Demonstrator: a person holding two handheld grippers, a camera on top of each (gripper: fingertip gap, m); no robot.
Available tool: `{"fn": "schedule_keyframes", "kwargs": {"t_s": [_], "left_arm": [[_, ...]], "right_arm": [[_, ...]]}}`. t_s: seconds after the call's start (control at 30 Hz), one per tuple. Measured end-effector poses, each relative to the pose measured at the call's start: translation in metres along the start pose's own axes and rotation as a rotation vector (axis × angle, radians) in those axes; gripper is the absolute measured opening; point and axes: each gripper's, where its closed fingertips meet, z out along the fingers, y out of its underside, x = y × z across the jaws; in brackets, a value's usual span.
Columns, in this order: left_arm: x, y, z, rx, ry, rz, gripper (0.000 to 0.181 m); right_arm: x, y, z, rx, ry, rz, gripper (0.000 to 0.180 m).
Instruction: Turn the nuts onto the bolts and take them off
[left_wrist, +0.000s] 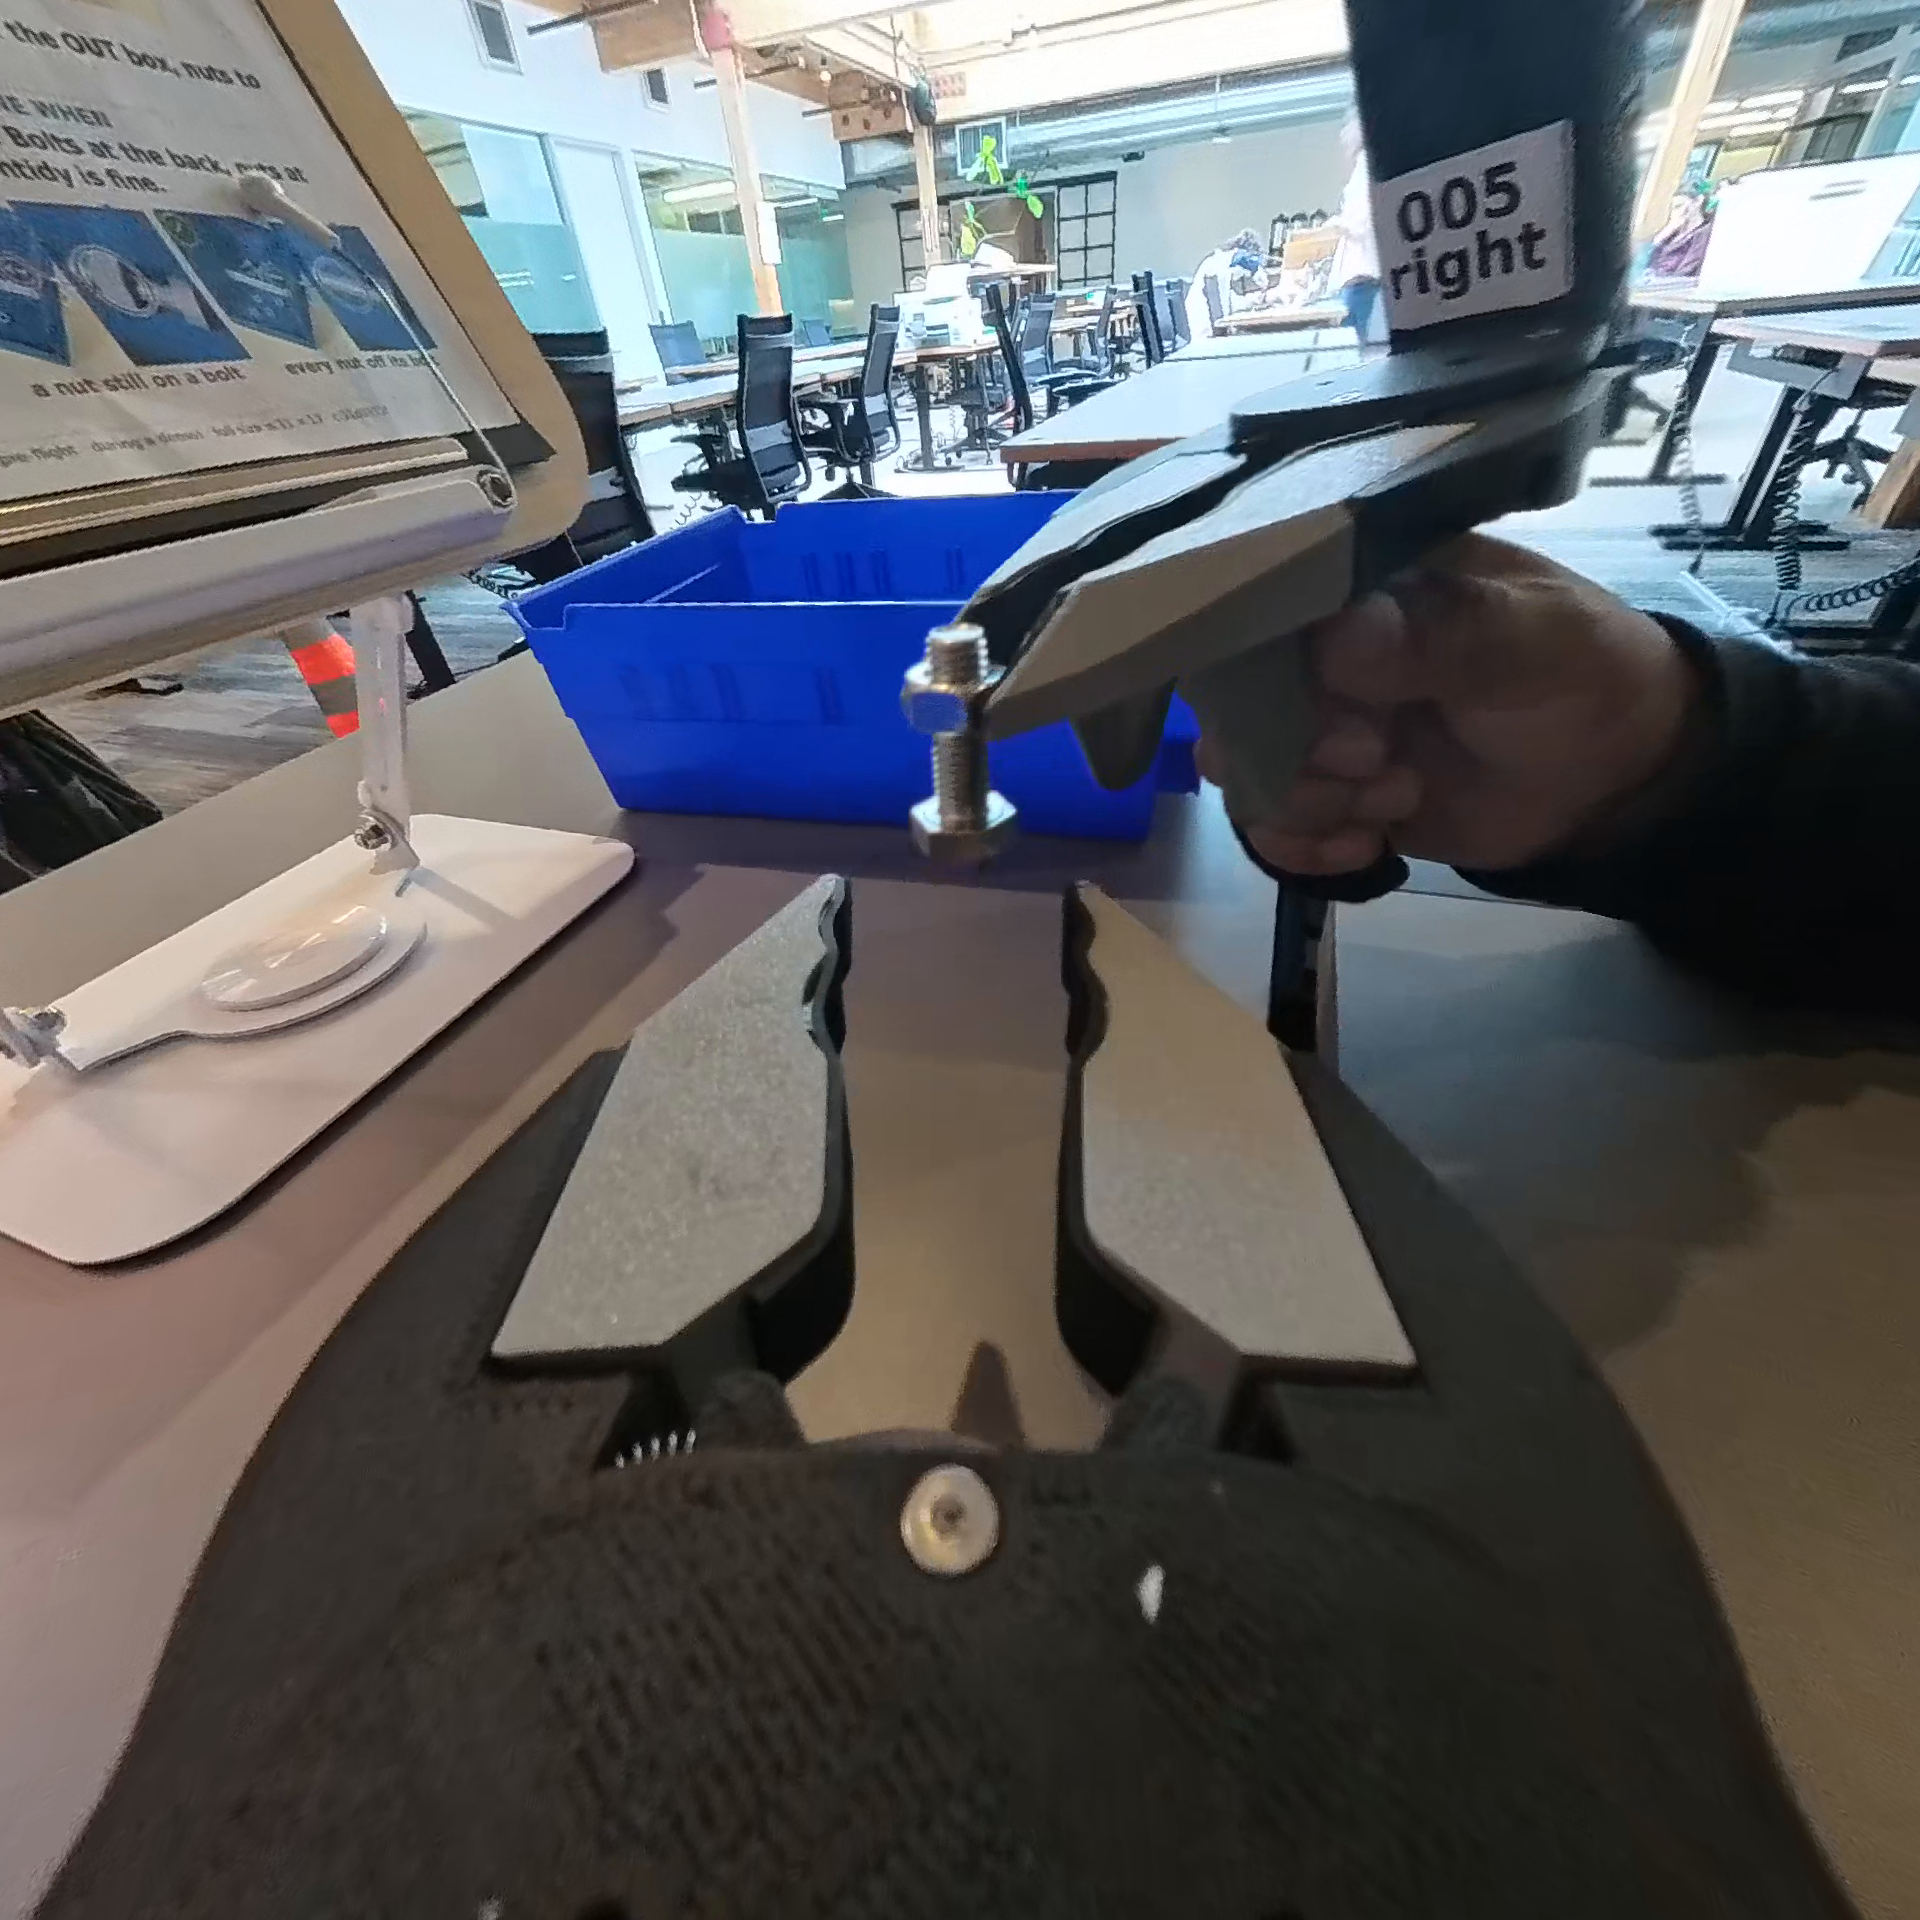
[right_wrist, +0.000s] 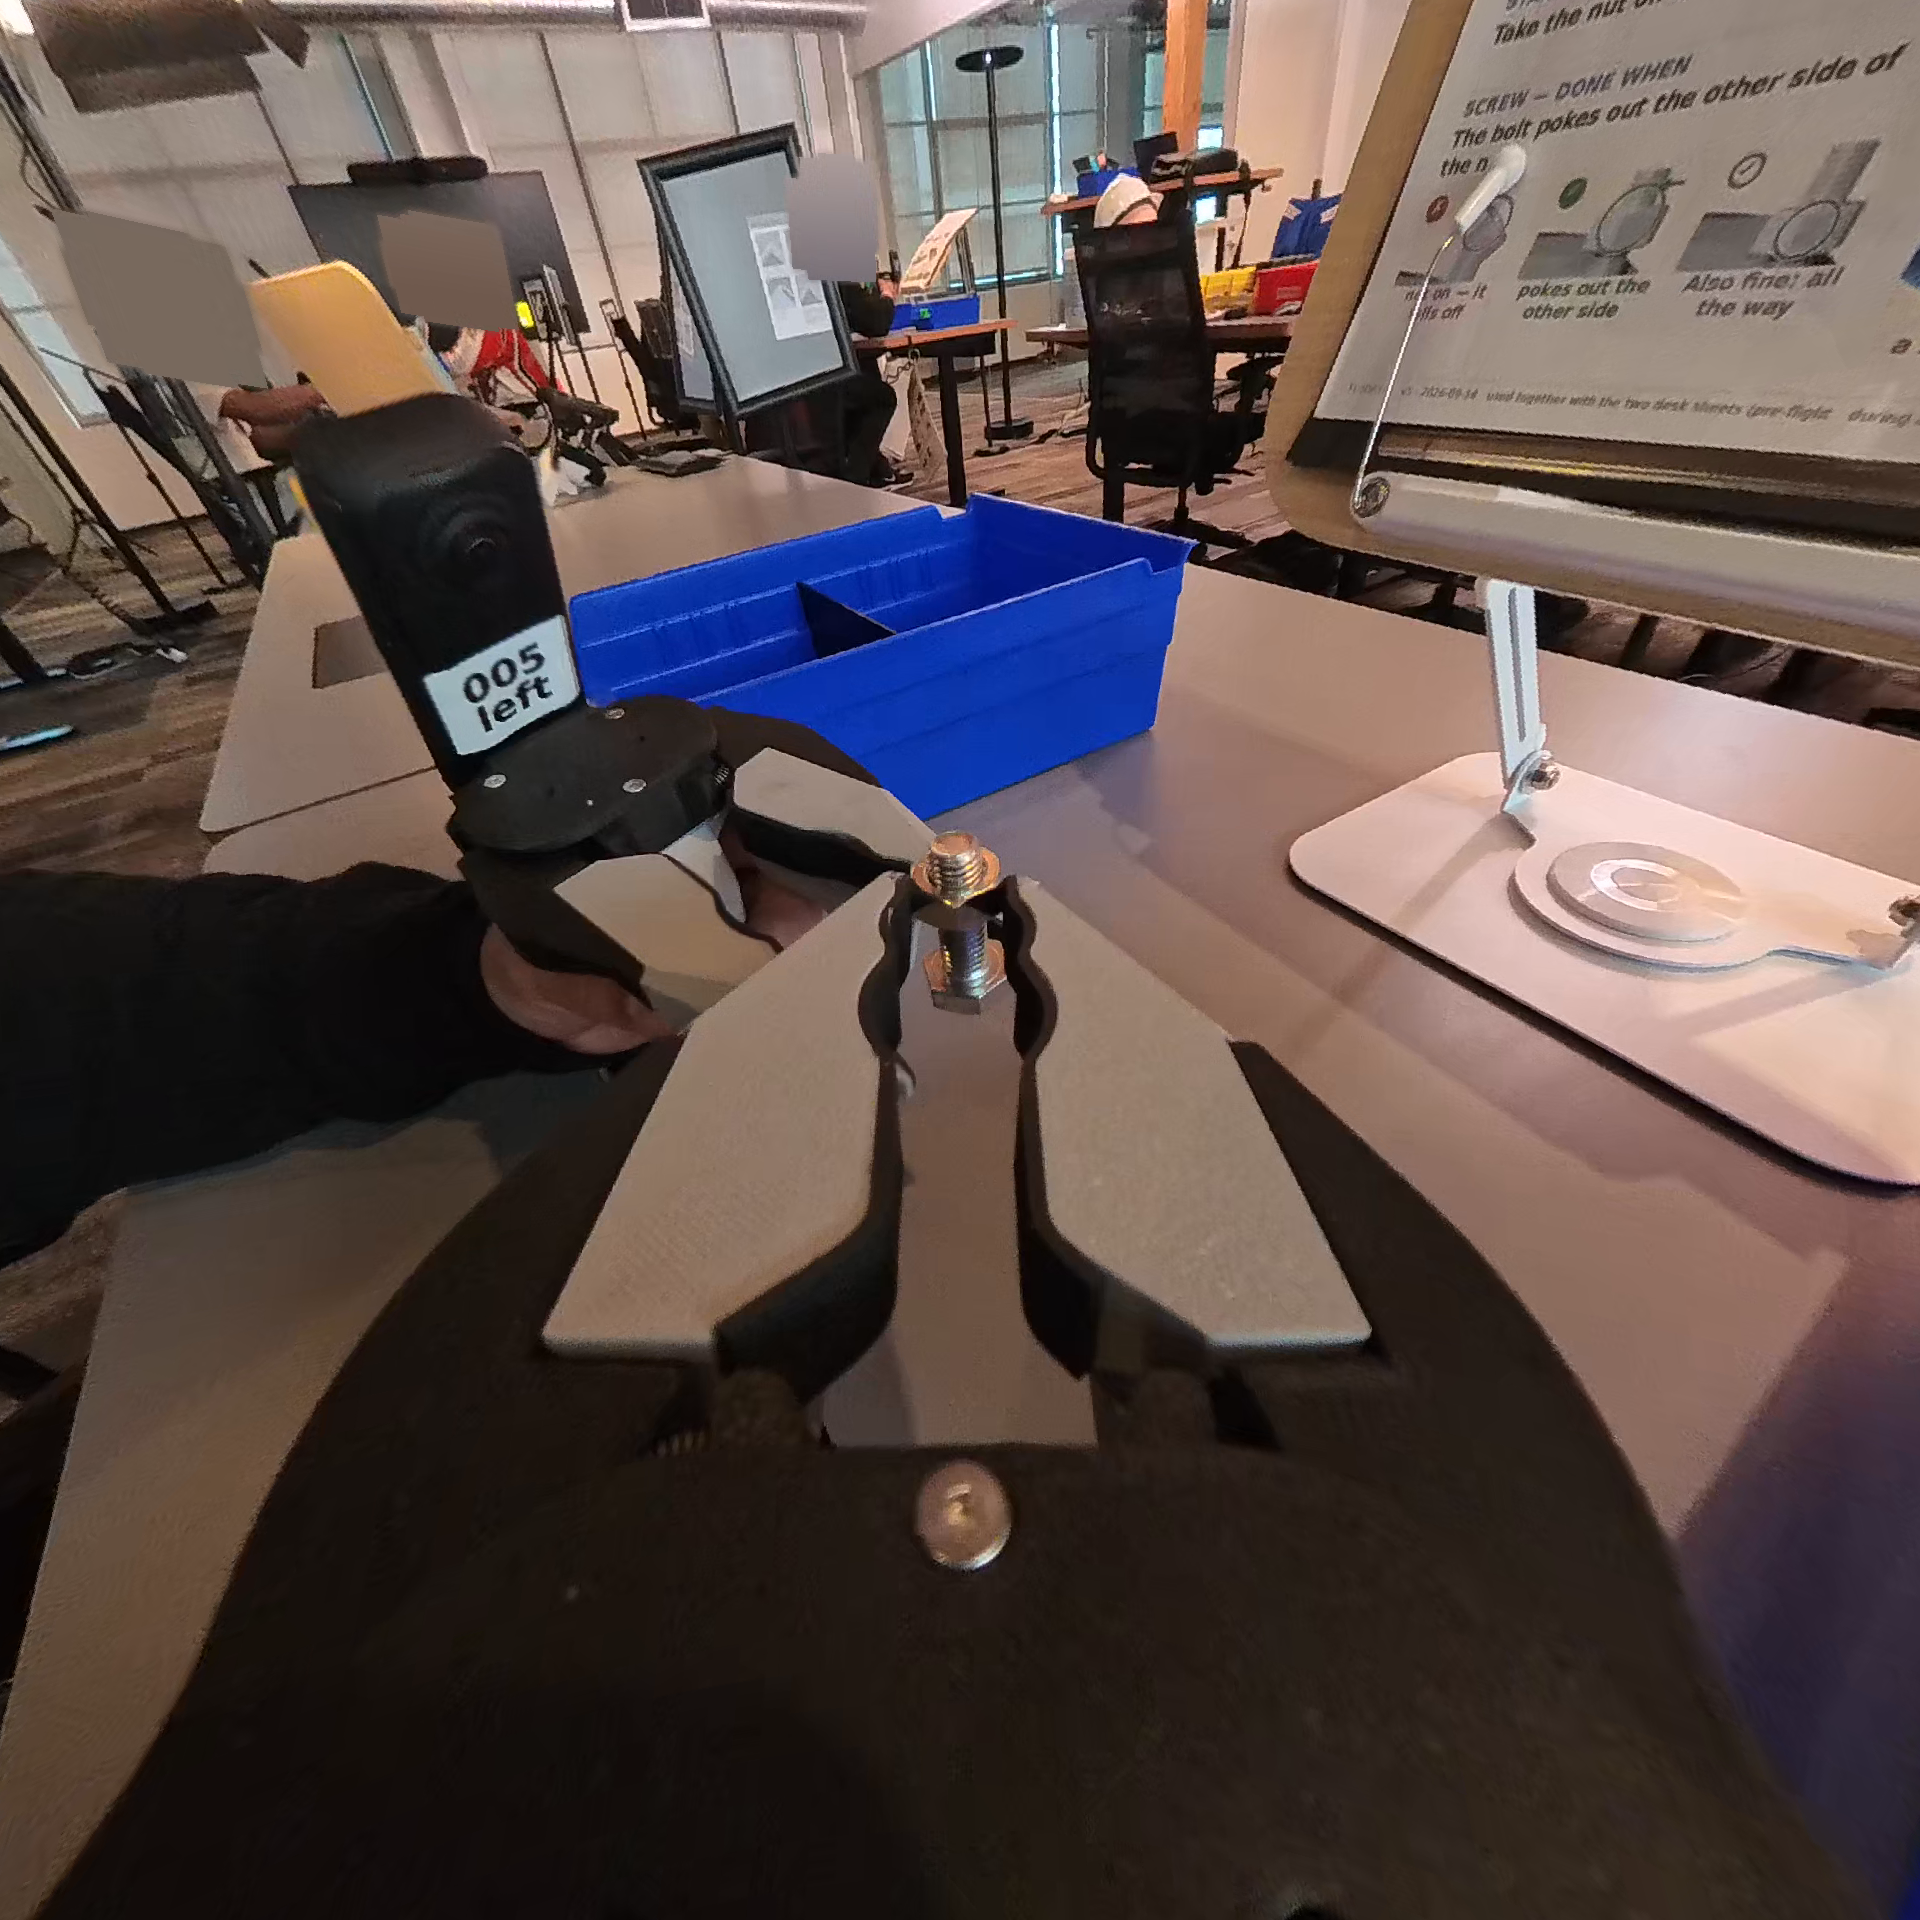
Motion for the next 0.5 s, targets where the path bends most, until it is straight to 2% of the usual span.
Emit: {"fn": "schedule_keyframes", "kwargs": {"t_s": [0.13,0.3,0.5], "left_arm": [[-0.005,0.004,0.000,-0.017,-0.015,-0.016,0.038],[-0.006,0.006,0.001,-0.027,-0.017,-0.025,0.036],[-0.005,0.006,0.002,-0.033,-0.016,-0.028,0.035]], "right_arm": [[0.016,-0.018,-0.020,0.044,0.090,-0.033,0.014],[0.063,-0.048,-0.068,0.075,0.256,-0.032,0.014],[0.125,-0.047,-0.122,0.015,0.443,-0.014,0.015]]}}
